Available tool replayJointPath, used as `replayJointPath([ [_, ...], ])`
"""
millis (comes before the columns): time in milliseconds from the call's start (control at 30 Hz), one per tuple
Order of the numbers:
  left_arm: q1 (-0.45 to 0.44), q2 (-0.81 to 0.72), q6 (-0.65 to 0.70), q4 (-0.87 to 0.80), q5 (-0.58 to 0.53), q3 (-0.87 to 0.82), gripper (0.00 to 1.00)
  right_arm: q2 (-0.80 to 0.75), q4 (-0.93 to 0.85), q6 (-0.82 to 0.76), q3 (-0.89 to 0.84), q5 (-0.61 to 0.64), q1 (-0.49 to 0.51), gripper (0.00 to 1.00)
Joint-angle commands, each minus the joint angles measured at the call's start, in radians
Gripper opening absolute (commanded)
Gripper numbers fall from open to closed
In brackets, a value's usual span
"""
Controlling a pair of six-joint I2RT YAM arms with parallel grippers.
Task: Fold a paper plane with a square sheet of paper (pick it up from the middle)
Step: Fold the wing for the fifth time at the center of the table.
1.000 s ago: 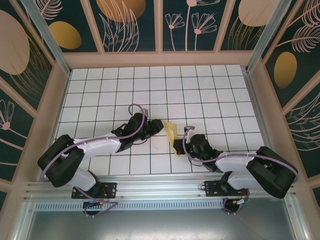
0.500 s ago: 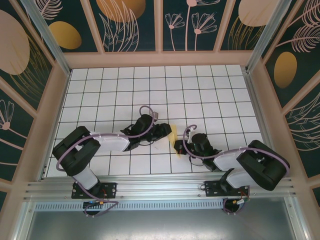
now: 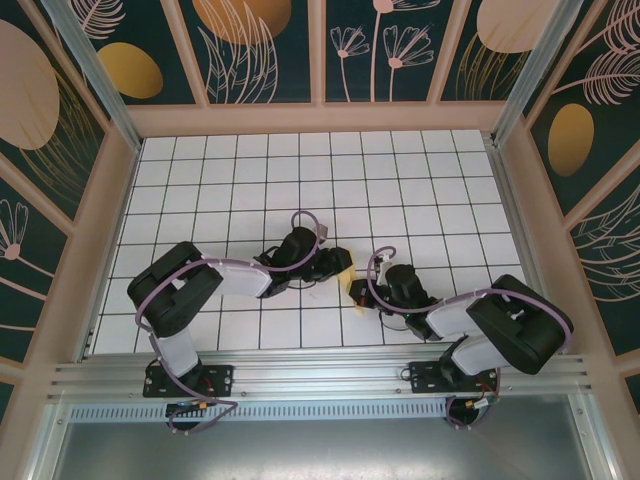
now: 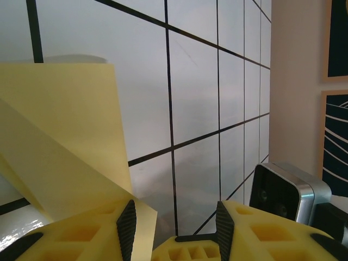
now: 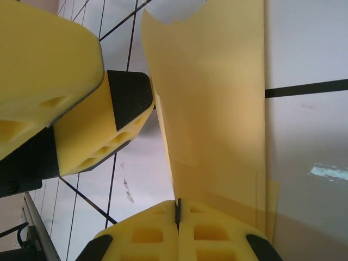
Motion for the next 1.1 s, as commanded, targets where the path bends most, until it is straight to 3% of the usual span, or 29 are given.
replayJointPath([
  [0, -0.005, 0.001, 0.006, 0.045, 0.016, 0.011, 0.46, -0.024, 0.015, 0.013, -0.015, -0.021, -0.014, 0.00],
  [233, -0.006, -0.068, 0.004, 0.077, -0.008, -0.056, 0.50, -0.031, 0.001, 0.023, -0.011, -0.034, -0.035, 0.00],
  [700, -0.006, 0.086, -0.002, 0.141, 0.035, 0.010, 0.48, -0.026, -0.032, 0.018, 0.013, -0.059, -0.047, 0.03],
  [800, -0.006, 0.082, 0.001, 0.143, 0.021, 0.009, 0.48, -0.044, -0.073, 0.007, 0.019, -0.055, -0.047, 0.07],
  [1067, -0.006, 0.089, 0.004, 0.151, 0.016, 0.019, 0.48, -0.168, -0.318, -0.092, 0.060, 0.016, -0.039, 0.31],
])
